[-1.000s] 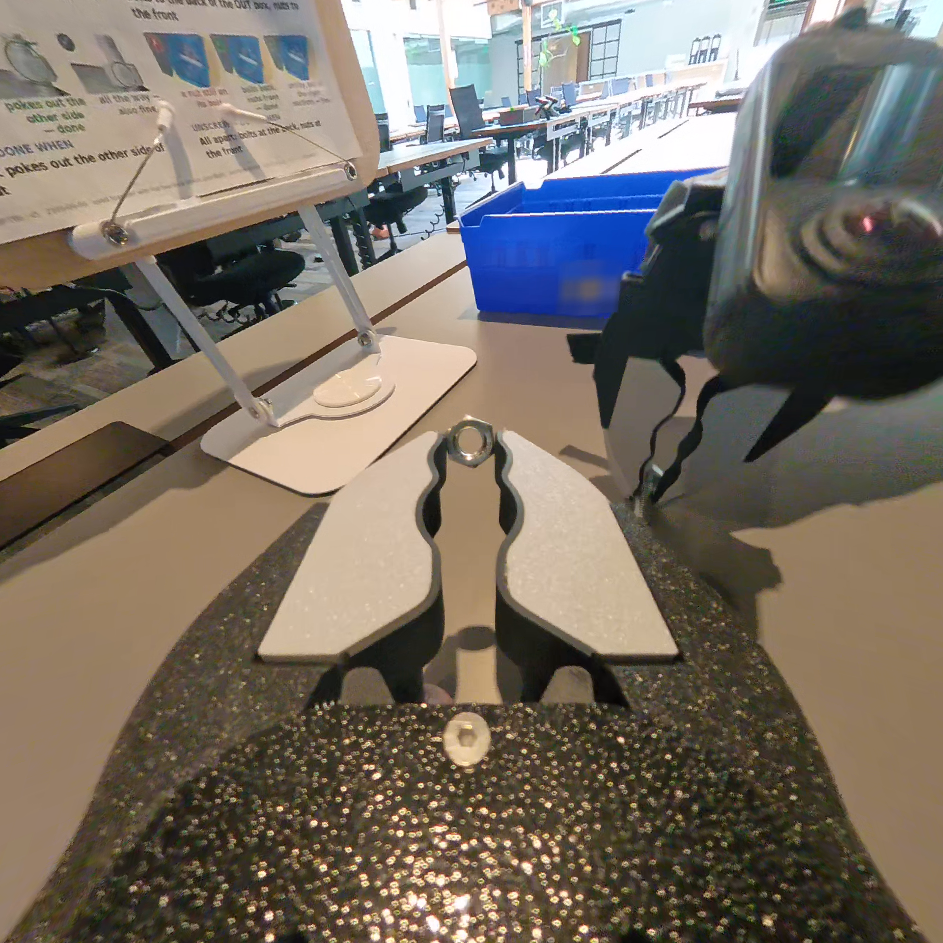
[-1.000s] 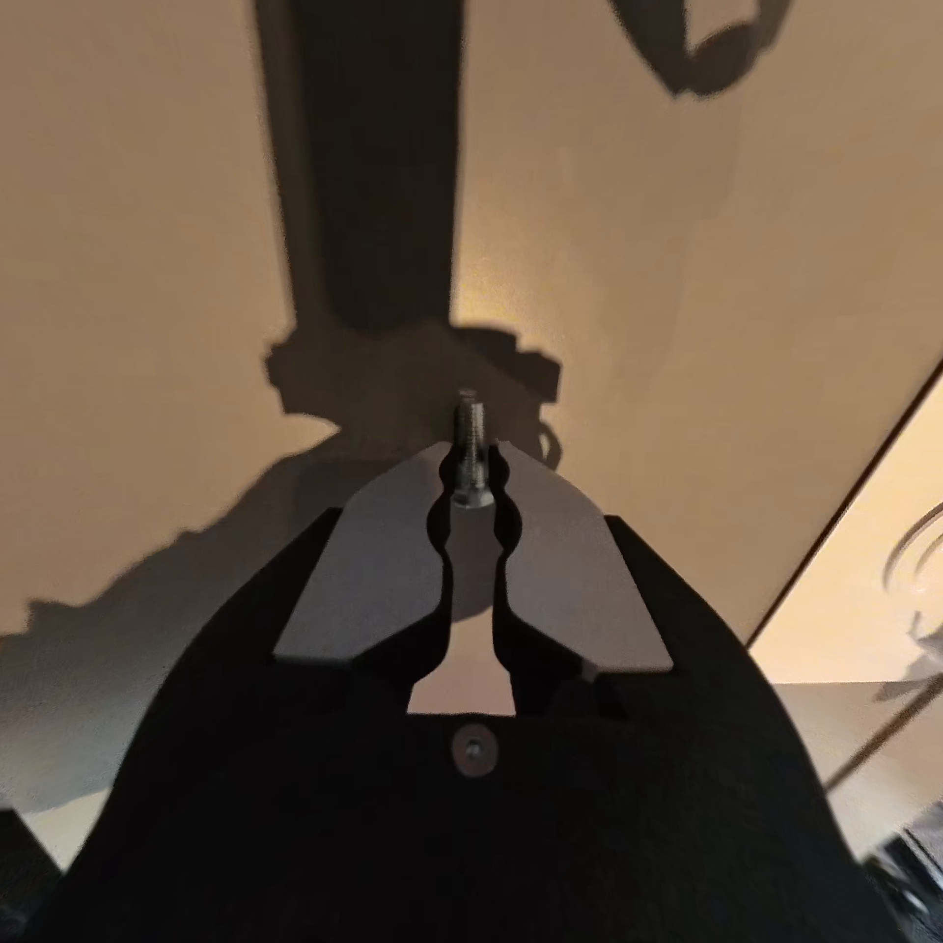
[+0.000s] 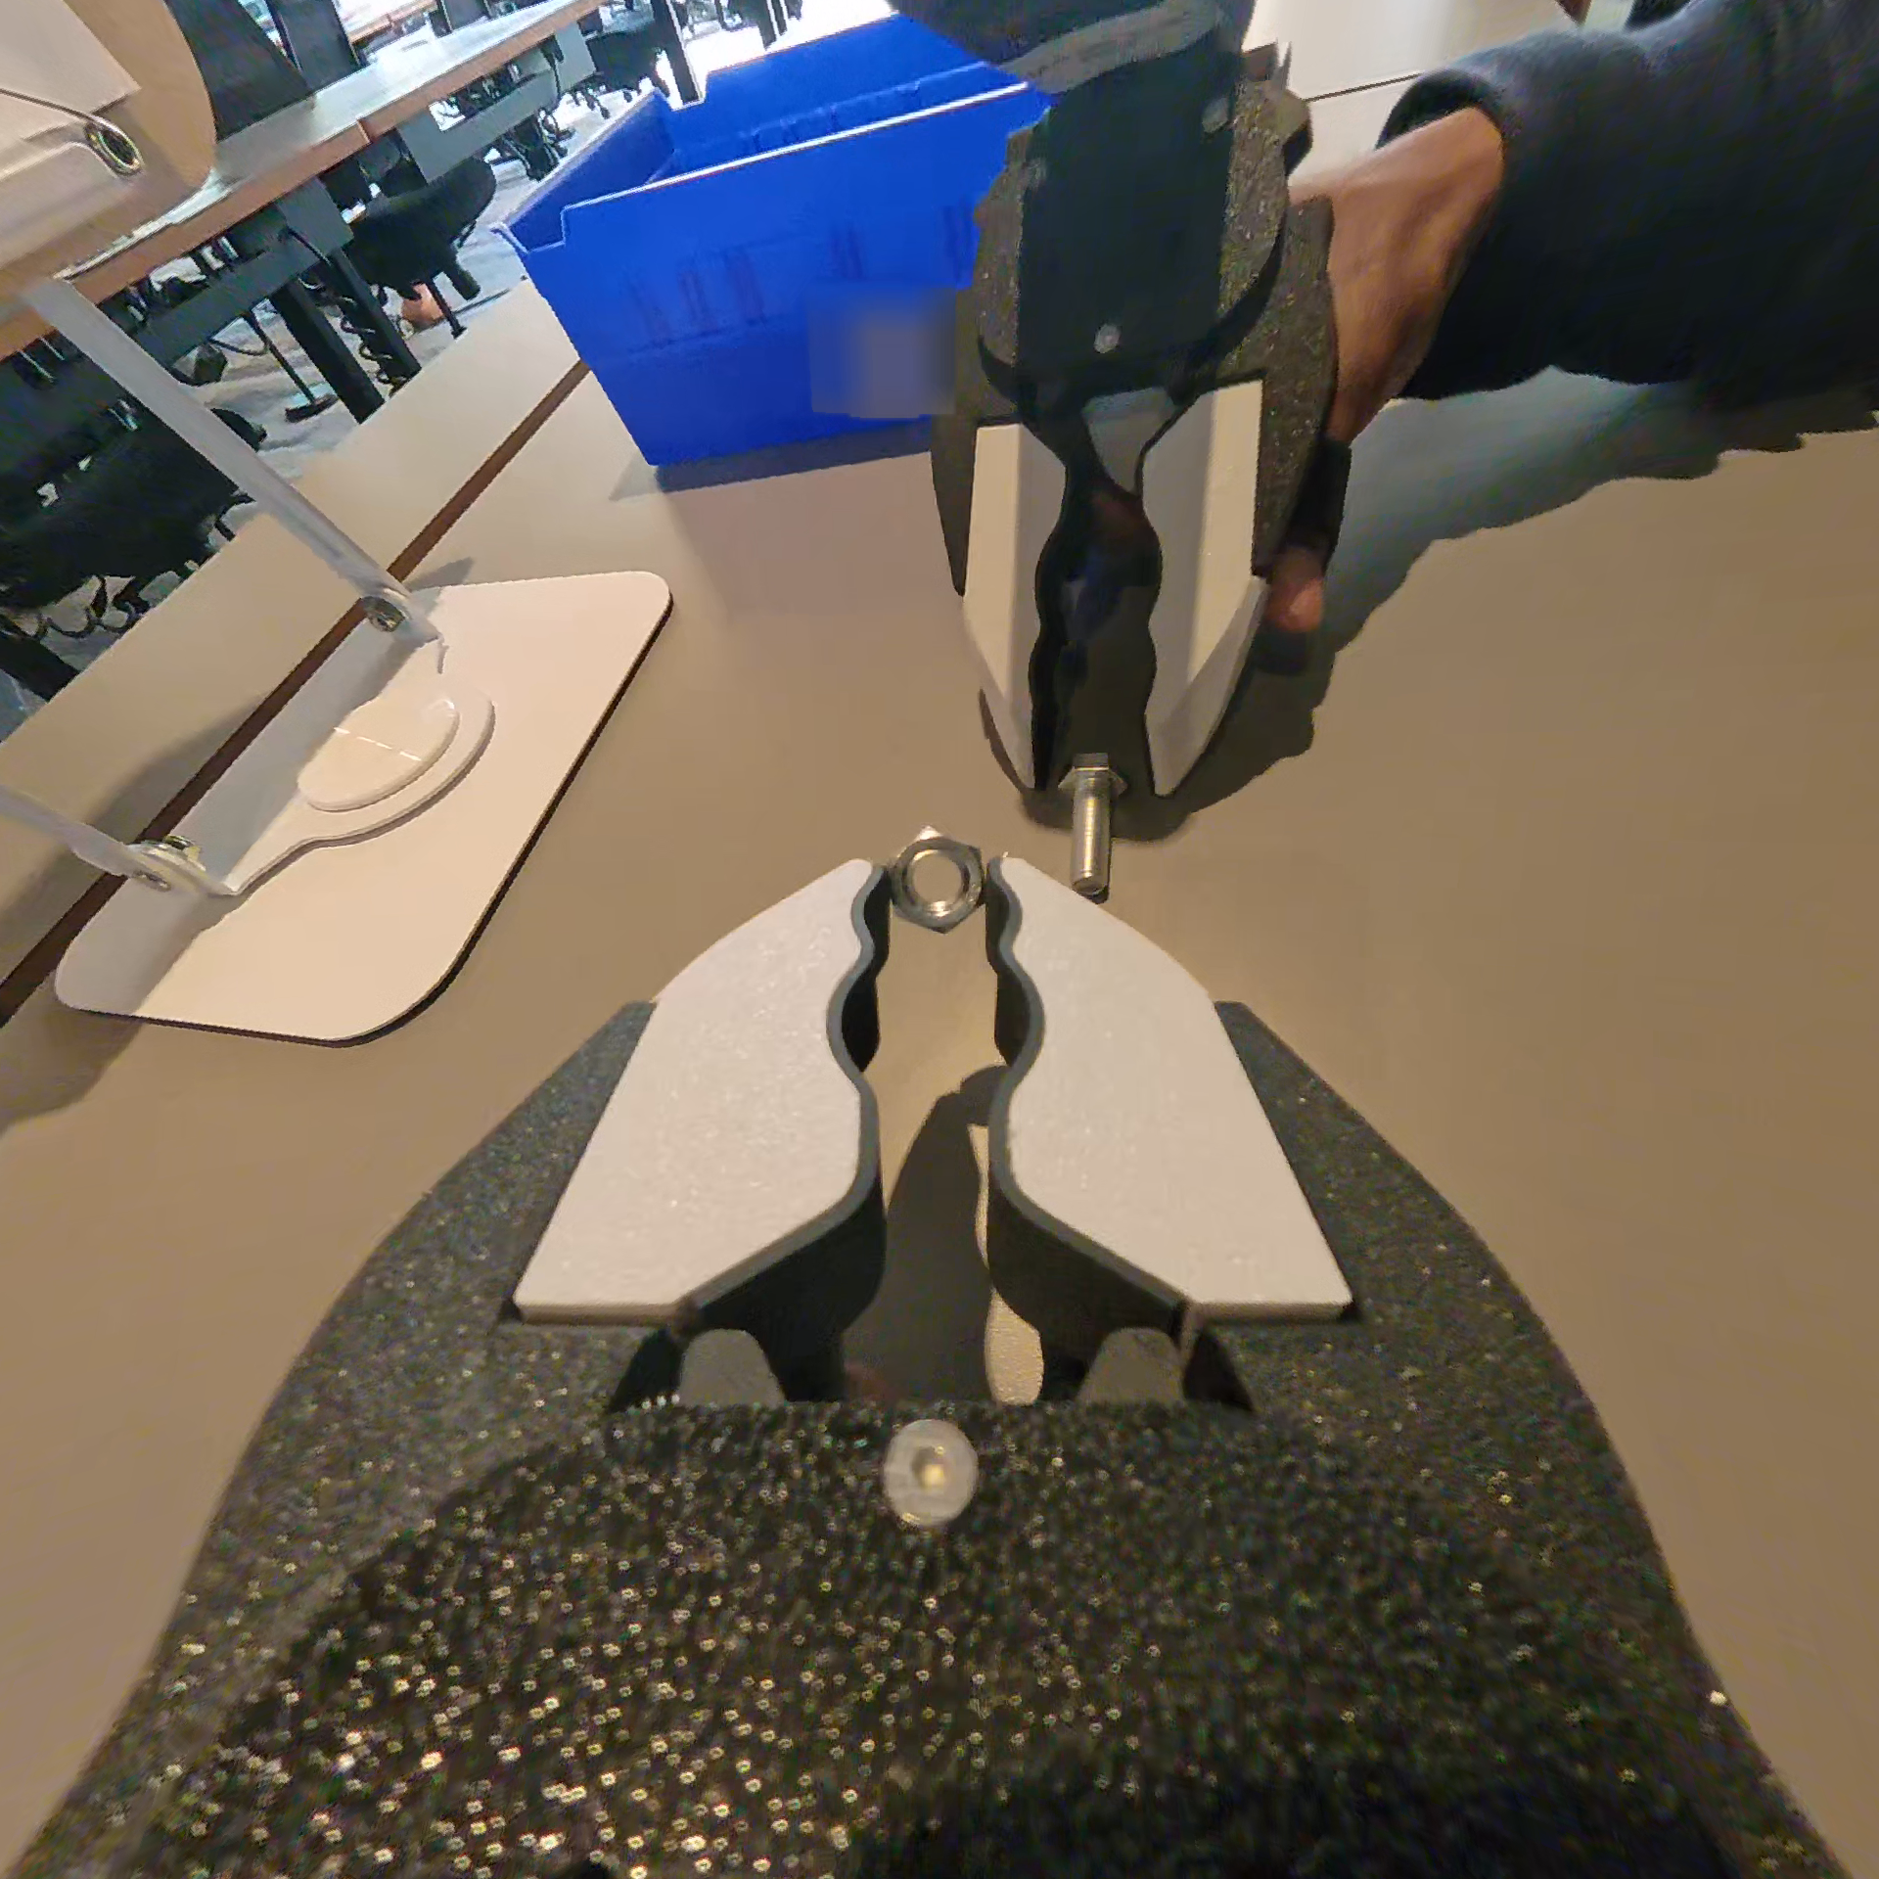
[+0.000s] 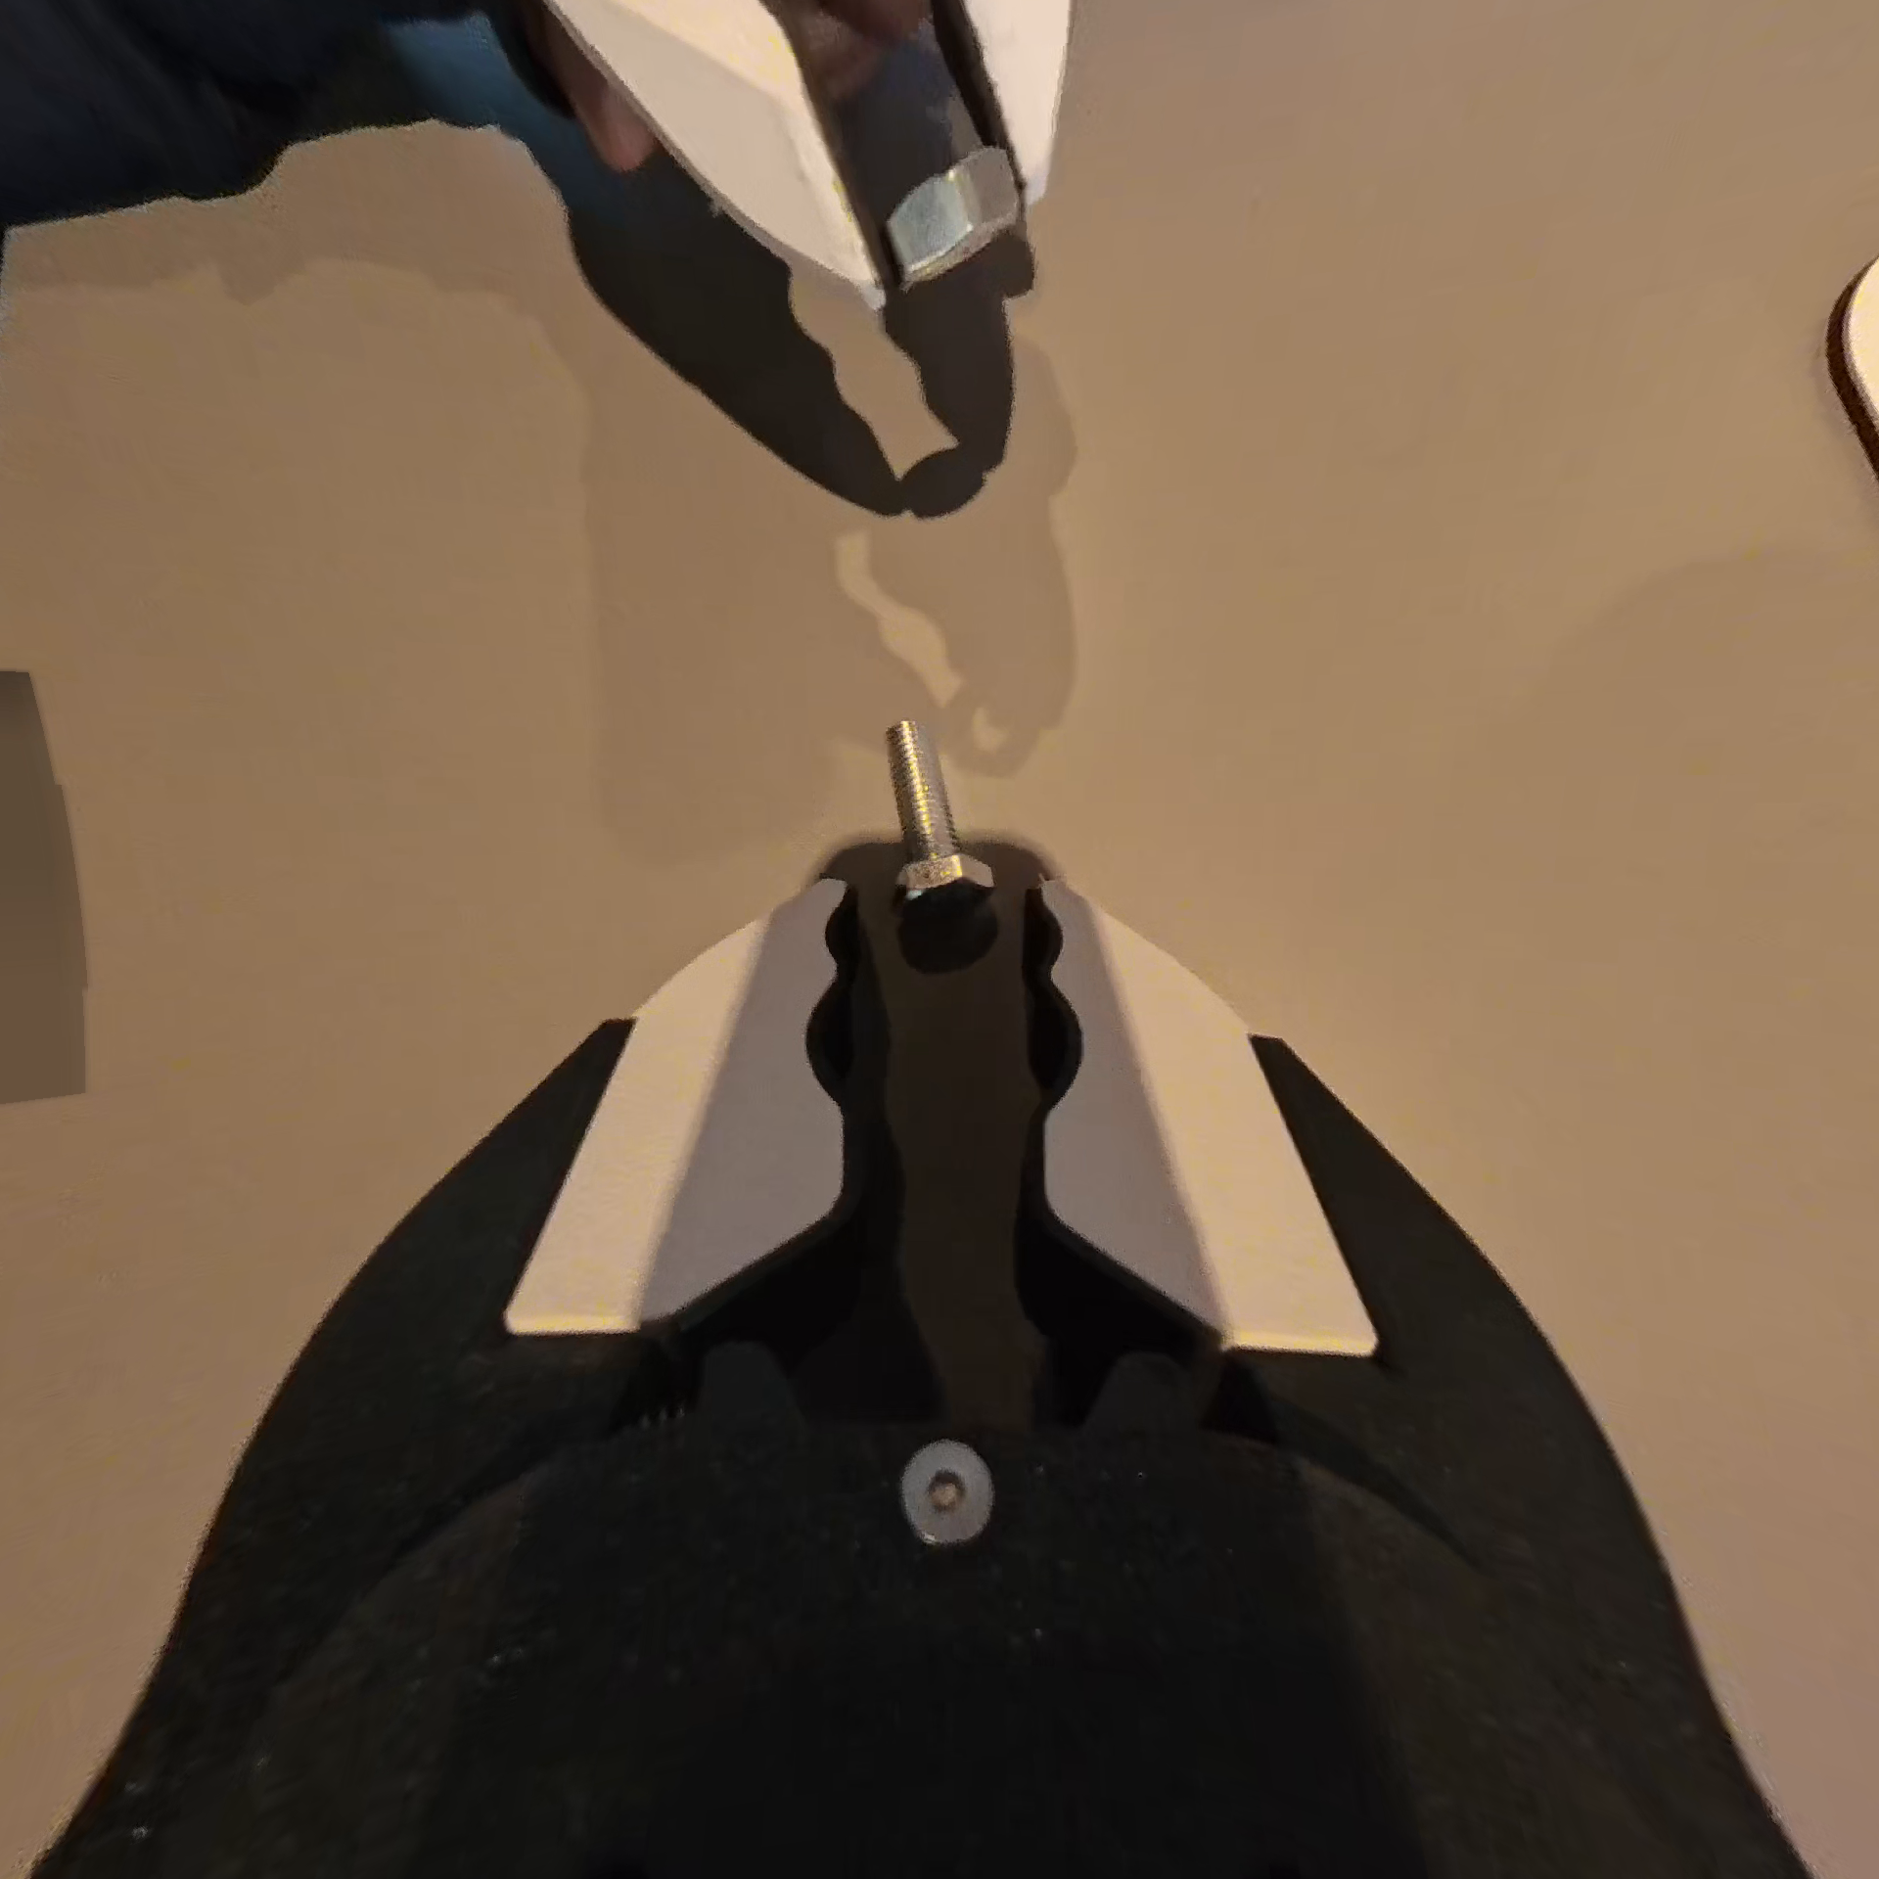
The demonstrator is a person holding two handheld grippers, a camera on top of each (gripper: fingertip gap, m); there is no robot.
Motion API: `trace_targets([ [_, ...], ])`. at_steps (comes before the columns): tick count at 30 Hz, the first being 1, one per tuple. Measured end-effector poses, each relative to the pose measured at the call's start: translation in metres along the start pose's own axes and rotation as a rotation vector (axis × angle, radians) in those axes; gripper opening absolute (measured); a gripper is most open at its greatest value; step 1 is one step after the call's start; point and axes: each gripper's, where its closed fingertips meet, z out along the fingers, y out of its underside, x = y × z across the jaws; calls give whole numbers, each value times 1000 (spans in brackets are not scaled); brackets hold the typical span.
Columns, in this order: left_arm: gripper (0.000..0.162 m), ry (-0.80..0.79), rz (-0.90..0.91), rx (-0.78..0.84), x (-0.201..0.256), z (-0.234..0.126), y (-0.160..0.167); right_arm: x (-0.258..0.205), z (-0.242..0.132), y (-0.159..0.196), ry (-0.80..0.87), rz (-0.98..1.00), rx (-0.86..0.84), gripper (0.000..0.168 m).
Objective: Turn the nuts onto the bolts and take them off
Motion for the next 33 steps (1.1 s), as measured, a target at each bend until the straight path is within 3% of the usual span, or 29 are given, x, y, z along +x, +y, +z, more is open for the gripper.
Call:
trace_targets([
  [5, 18, 16, 10, -10, 3, 1, 1, 1, 2, -1, 9, -2, -3, 19],
  [17, 17, 15, 4, 4, 2, -1, 0, 2, 1, -7, 12, -15, 27, 18],
  [33, 17, -132, -147, 450, -38, -41, -54, 19, -72, -111, -97, -49, 689, 17],
])
